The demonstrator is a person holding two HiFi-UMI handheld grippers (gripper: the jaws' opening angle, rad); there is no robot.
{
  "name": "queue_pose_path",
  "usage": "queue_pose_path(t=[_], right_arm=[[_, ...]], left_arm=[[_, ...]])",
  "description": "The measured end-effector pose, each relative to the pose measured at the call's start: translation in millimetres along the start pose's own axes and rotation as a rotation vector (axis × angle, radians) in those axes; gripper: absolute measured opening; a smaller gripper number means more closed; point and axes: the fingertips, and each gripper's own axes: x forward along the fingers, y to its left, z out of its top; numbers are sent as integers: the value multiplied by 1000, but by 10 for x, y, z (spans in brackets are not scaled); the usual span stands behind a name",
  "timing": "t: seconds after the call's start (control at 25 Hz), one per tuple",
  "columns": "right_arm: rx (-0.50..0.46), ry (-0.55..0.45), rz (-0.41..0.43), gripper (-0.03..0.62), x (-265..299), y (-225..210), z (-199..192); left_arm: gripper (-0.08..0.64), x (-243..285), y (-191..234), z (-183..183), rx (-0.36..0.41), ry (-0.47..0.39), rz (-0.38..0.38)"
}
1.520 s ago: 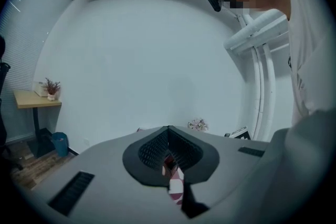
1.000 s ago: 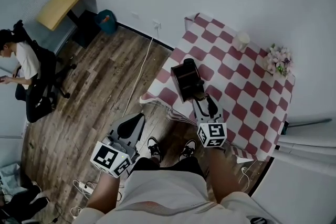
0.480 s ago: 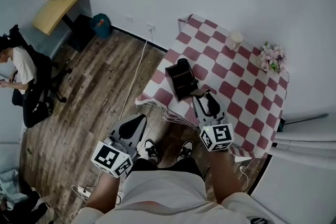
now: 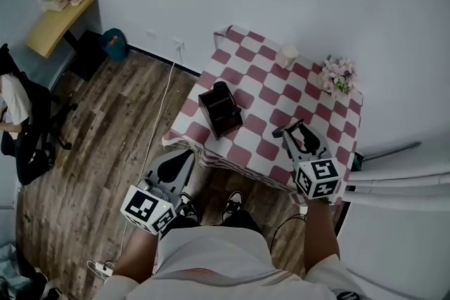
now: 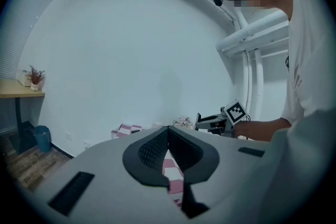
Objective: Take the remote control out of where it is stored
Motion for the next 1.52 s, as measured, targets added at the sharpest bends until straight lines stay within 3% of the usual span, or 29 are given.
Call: queue_pose_path(t=[0.16,0.4,0.64,0.88,1.08,1.28,1.52], right_arm=[[-92,219,-64,193,-77,-459,-350],[-219,605,-87,193,-35,-990,-1065],[-311,940,-13,193,127,-1300,-1651],[-342,1017,118,193,525,-1259,-1870],[-372,1142,196,192,757,-1178,-2085],[-386,1219,244,193,846,-1109,-2276],[-378,1199,243,193,863,-1075,-2343]], left_arm=[[8,99,-122,35,-1,-15,-23],[8,190,-241,25,1,-25,-24],[8,198,-289,-46,-10,-15,6],[8,171,-259,-82,-19,-16,54],[8,141,-216,-108,-23,-14,90],[8,104,-165,-131,-30,-12,120],[8,55,-63,-150,-41,-11,139]])
